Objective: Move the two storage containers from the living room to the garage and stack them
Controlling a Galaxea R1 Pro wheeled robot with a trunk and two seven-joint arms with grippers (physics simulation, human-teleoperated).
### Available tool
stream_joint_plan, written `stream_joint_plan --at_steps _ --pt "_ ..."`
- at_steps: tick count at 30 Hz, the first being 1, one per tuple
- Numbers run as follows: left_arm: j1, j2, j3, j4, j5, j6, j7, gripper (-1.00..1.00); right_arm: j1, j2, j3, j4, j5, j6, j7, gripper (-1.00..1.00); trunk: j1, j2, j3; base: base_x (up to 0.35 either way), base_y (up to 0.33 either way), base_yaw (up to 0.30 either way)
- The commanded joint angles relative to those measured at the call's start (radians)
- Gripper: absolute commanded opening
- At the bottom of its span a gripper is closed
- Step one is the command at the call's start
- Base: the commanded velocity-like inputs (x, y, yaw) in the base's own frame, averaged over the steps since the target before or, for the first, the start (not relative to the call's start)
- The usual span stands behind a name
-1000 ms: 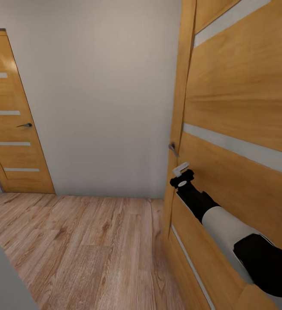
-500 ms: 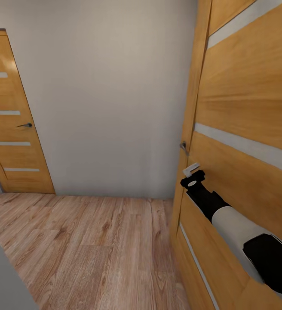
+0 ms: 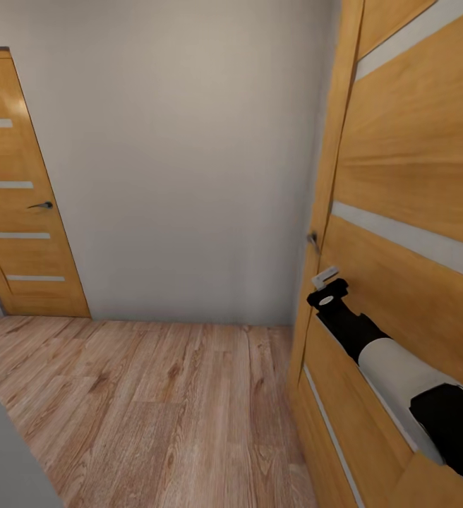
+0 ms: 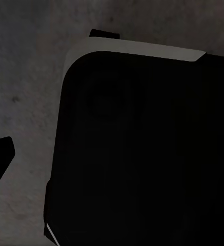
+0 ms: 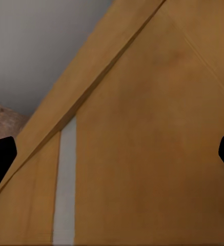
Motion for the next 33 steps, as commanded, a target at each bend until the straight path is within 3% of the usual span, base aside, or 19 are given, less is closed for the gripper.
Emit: stream_joint_plan --at_steps 1,7,14,18,33 --pt "0.000 0.000 0.001 -0.001 0.006 -0.001 0.001 1.00 -0.001 -0.014 0.000 -0.001 0.020 0.013 -0.006 1.00 0.000 -0.001 -0.001 0.000 0.000 0.000" --pt "0.000 0.000 0.000 -0.001 0.006 -0.001 0.001 1.00 -0.001 -0.036 -0.004 -0.001 0.019 0.013 -0.006 1.00 0.000 -0.001 -0.001 0.000 0.000 0.000" --pt "0.000 0.000 0.001 -0.001 0.006 -0.001 0.001 1.00 -0.001 -0.045 -0.013 -0.002 0.019 0.013 -0.005 1.00 0.000 -0.001 -0.001 0.000 0.000 0.000" --pt "0.000 0.000 0.001 -0.001 0.006 -0.001 0.001 1.00 -0.001 -0.069 -0.019 -0.002 0.019 0.013 -0.003 1.00 0.000 -0.001 -0.001 0.000 0.000 0.000" --pt "0.000 0.000 0.001 -0.001 0.006 -0.001 0.001 1.00 -0.001 -0.097 -0.040 -0.002 0.019 0.012 0.002 1.00 0.000 -0.001 -0.001 0.000 0.000 0.000"
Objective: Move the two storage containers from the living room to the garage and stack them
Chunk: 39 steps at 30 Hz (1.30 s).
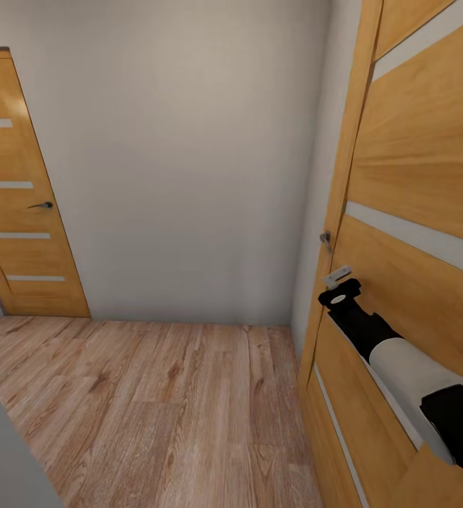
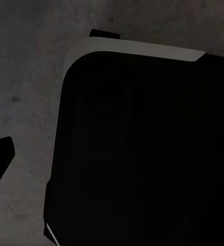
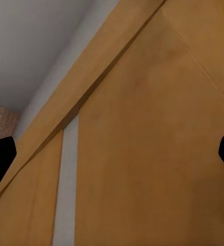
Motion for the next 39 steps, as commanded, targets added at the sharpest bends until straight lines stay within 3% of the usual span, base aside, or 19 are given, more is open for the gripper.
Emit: stream_joint_plan --at_steps 1,4,10,14,17,18,19,22,25,28,29,31,35,37,39 --pt "0.000 0.000 0.001 -0.001 0.006 -0.001 0.001 1.00 -0.001 -0.052 0.001 0.000 0.010 0.011 -0.005 1.00 0.000 0.000 -0.001 0.000 0.000 0.000" --pt "0.000 0.000 0.001 -0.001 0.006 -0.001 0.001 1.00 -0.001 -0.052 0.000 0.000 0.010 0.011 -0.005 1.00 0.000 0.000 -0.001 0.000 0.000 0.000" --pt "0.000 0.000 0.001 -0.001 0.006 -0.001 0.001 1.00 -0.001 -0.026 0.000 -0.006 0.008 0.016 -0.001 1.00 0.000 0.000 -0.001 0.000 0.000 0.000" --pt "0.000 0.000 0.001 -0.001 0.006 -0.001 0.001 1.00 -0.001 0.056 0.001 -0.002 0.005 0.018 -0.001 1.00 0.000 0.000 -0.001 0.000 0.000 0.000" --pt "0.000 0.000 0.001 -0.001 0.006 -0.001 0.001 1.00 -0.001 0.146 0.000 0.002 0.004 0.018 -0.002 1.00 0.000 0.000 -0.001 0.000 0.000 0.000" --pt "0.000 0.000 0.000 -0.001 0.006 -0.001 0.001 1.00 -0.001 0.160 0.000 0.002 0.004 0.018 -0.002 1.00 0.000 0.000 -0.001 0.000 0.000 0.000" --pt "0.000 0.000 0.001 -0.001 0.006 -0.001 0.001 1.00 -0.001 0.196 0.000 0.003 0.004 0.018 -0.002 1.00 0.000 0.000 -0.001 0.000 0.000 0.000" --pt "0.000 0.000 0.001 -0.001 0.006 -0.001 0.001 1.00 -0.001 0.251 0.000 0.025 0.004 0.013 -0.002 1.00 0.000 0.000 -0.001 0.000 0.000 0.000" --pt "0.000 0.000 0.001 -0.001 0.006 -0.001 0.001 1.00 -0.001 0.289 0.000 0.077 0.003 0.000 -0.002 1.00 0.000 0.000 -0.001 0.000 0.000 0.000" --pt "0.000 0.000 0.001 -0.001 0.006 -0.001 0.001 1.00 -0.001 0.305 -0.003 0.123 0.002 -0.030 -0.001 1.00 0.000 0.000 -0.001 0.000 0.000 0.000" --pt "0.000 0.000 0.001 -0.001 0.006 -0.001 0.001 1.00 0.000 0.312 -0.003 0.180 0.001 -0.079 0.012 1.00 0.000 0.000 -0.001 0.000 0.000 0.000" --pt "0.000 0.000 0.001 -0.001 0.006 -0.001 0.001 1.00 0.000 0.313 -0.002 0.219 0.001 -0.107 0.026 1.00 0.000 0.000 -0.001 0.000 0.000 0.000" --pt "0.000 0.001 0.001 -0.001 0.006 -0.001 0.001 1.00 0.009 0.325 -0.003 0.415 -0.002 -0.224 0.130 1.00 0.000 0.000 -0.001 0.000 0.000 0.000" --pt "0.000 0.002 0.001 -0.001 0.007 -0.001 0.001 1.00 0.011 0.325 -0.003 0.459 -0.015 -0.259 0.182 1.00 0.000 0.000 -0.001 0.000 0.000 0.000" --pt "0.000 0.002 0.001 -0.001 0.006 -0.001 0.001 1.00 0.055 0.322 -0.003 0.486 -0.040 -0.281 0.227 1.00 0.000 0.000 -0.001 0.000 0.000 0.000"
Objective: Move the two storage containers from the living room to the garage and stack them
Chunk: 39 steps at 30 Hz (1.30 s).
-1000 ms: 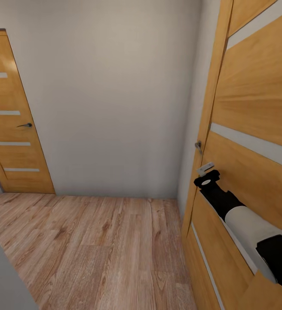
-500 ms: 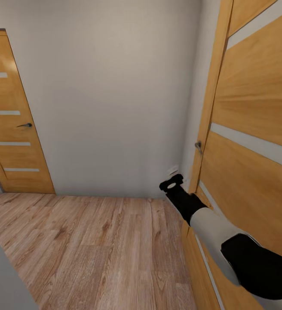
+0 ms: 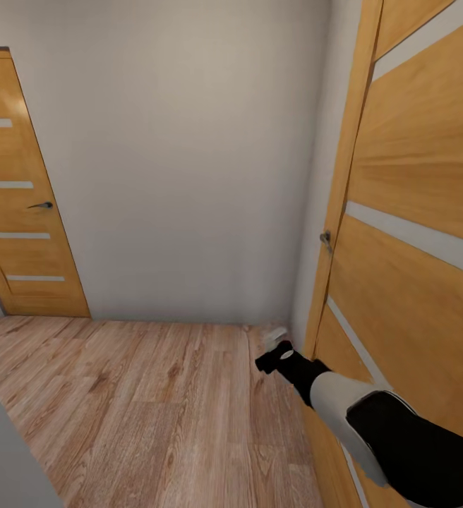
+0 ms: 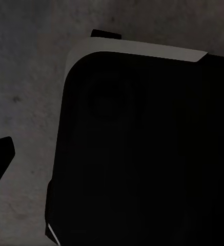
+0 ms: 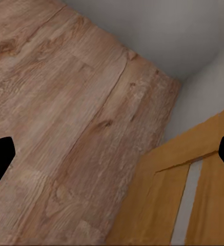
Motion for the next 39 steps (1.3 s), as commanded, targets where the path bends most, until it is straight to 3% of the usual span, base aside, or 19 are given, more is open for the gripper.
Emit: stream_joint_plan --at_steps 1,4,5,7,12,17,23,39 --pt "0.000 0.000 0.001 0.000 0.006 -0.001 0.001 1.00 0.021 0.000 -0.001 0.005 0.005 -0.001 0.007 1.00 0.000 -0.001 -0.001 0.000 0.000 0.000" --pt "0.000 0.000 0.001 0.000 0.006 -0.001 0.001 1.00 0.190 -0.012 -0.001 0.016 -0.009 -0.017 0.029 1.00 0.000 -0.001 -0.001 0.000 0.000 0.000" --pt "0.000 0.000 0.001 0.000 0.006 -0.001 0.001 1.00 0.221 -0.018 0.000 0.017 -0.010 -0.020 0.031 1.00 0.000 -0.001 -0.001 0.000 0.000 0.000" --pt "0.000 0.000 0.001 0.001 0.007 -0.001 0.002 1.00 0.377 -0.054 0.000 0.018 -0.015 -0.039 0.035 1.00 0.000 -0.001 -0.001 0.000 0.000 0.000" --pt "0.000 -0.001 0.001 0.001 0.007 -0.001 0.002 1.00 0.647 -0.125 0.000 0.020 -0.029 -0.159 0.035 1.00 0.000 -0.001 -0.001 0.000 0.000 0.000" --pt "0.000 -0.002 0.001 0.002 0.007 -0.001 0.002 1.00 0.776 -0.180 0.000 0.021 -0.031 -0.181 0.035 1.00 0.000 -0.001 -0.001 0.000 0.000 0.000" --pt "0.000 -0.005 0.001 0.002 0.007 -0.001 0.002 1.00 0.875 -0.196 0.001 0.021 -0.031 -0.191 0.025 1.00 0.000 -0.001 -0.001 0.000 0.000 0.000" --pt "0.000 -0.002 0.001 0.001 0.006 -0.001 0.001 1.00 0.890 -0.202 0.001 0.021 -0.031 -0.189 0.035 1.00 0.000 -0.001 -0.001 0.010 0.000 0.000"
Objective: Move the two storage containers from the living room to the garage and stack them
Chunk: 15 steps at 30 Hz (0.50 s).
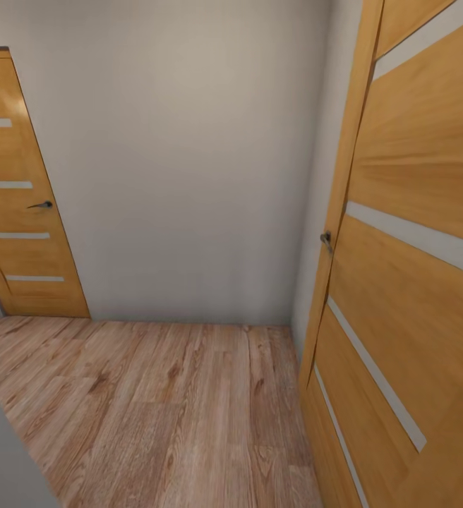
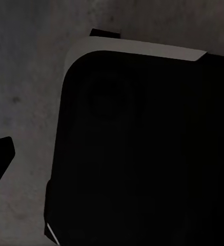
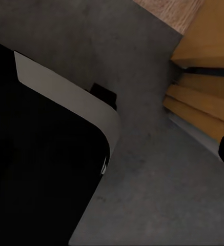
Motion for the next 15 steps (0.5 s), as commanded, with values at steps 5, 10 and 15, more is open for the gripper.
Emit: stream_joint_plan --at_steps 5,10,15 --pt "0.000 0.001 0.001 0.000 0.007 -0.001 0.001 1.00 -0.001 -0.002 -0.003 0.003 0.006 -0.001 0.002 1.00 0.000 0.000 -0.001 0.203 0.000 0.000" --pt "0.000 0.001 0.001 0.000 0.007 -0.001 0.001 1.00 -0.001 -0.003 -0.003 0.003 0.006 0.000 0.000 1.00 0.000 0.000 -0.001 0.263 0.000 0.000" --pt "0.000 0.001 0.001 0.000 0.007 -0.001 0.001 1.00 -0.001 -0.003 -0.002 0.003 0.006 0.000 -0.007 1.00 0.000 0.000 -0.001 0.212 0.000 0.000"
